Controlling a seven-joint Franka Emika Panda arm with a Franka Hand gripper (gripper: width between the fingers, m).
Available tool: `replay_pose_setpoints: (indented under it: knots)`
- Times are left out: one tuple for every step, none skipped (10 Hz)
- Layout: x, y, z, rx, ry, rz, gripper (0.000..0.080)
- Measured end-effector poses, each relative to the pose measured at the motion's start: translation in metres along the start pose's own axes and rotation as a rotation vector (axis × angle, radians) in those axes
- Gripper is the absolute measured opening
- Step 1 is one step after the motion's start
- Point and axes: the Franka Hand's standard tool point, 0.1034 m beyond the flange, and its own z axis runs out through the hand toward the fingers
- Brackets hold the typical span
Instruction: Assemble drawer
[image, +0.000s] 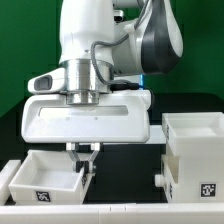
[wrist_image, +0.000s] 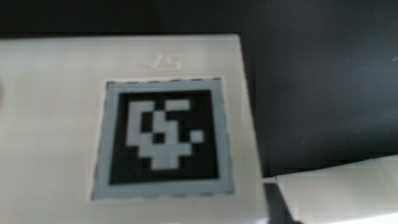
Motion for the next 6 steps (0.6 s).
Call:
replay_pose_setpoints:
  knots:
    - [-0.0001, 0.0001, 0.0001, 0.0, 0.0, 0.0, 0.0133]
    - [-0.0001, 0.0001, 0.0001, 0.0, 0.0, 0.0, 0.0133]
    - [-0.0001, 0.0001, 0.0001, 0.0, 0.0, 0.0, 0.0317]
    - [-0.0001, 0.0001, 0.0001, 0.0, 0.0, 0.0, 0.0499]
    - [-0.0002, 0.0001, 0.0001, 0.0, -0.001, 0.0, 0.0601]
    - [-0.0011, 0.0005, -0.0001, 0.002, -0.01, 0.007, 0.0601]
